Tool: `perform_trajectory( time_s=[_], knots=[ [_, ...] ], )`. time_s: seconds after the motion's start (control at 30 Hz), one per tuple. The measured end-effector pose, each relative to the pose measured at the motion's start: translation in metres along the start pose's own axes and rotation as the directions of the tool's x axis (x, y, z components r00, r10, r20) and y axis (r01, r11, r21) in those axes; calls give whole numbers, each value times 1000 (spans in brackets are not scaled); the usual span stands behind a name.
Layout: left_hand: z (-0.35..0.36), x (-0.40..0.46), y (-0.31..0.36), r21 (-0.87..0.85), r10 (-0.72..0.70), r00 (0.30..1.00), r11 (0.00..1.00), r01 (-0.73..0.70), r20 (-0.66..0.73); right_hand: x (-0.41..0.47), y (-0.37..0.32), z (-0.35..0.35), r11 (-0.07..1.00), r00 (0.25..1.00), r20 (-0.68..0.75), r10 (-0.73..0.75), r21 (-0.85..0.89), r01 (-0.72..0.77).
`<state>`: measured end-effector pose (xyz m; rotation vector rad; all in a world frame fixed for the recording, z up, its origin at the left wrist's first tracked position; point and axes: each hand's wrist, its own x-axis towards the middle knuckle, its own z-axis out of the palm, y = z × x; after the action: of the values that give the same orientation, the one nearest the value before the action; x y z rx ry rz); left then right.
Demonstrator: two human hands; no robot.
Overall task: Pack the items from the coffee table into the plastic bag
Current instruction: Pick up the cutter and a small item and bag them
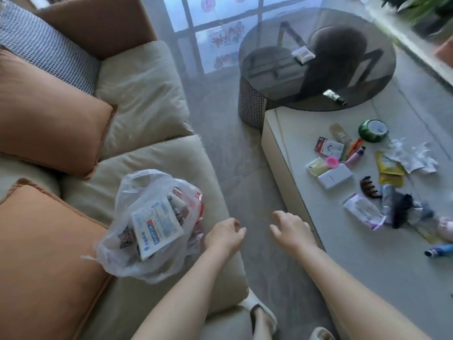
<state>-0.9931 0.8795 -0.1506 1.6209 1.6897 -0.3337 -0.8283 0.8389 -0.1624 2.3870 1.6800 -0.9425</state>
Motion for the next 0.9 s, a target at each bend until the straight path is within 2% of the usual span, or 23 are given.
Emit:
perform_trajectory(
  time_s=[0.27, 0.53, 0.7, 0.9],
  knots=[
    [92, -42, 109, 177, 123, 990, 975, -133, 70, -65, 158, -11, 974, 980, -31, 195, 124, -190],
    [199, -93, 217, 248, 201, 963, 938, -242, 180, -146, 320, -17, 909, 928, -44, 370, 222, -352],
    [267, -111, 265, 295, 225, 935, 906, -304, 273, -190, 406, -4, 833, 862, -19, 506, 271, -483],
    [330, -108, 307, 363, 296, 874, 822, -438, 385, -213, 482, 18, 696, 747, 35, 664, 337, -635]
  ],
)
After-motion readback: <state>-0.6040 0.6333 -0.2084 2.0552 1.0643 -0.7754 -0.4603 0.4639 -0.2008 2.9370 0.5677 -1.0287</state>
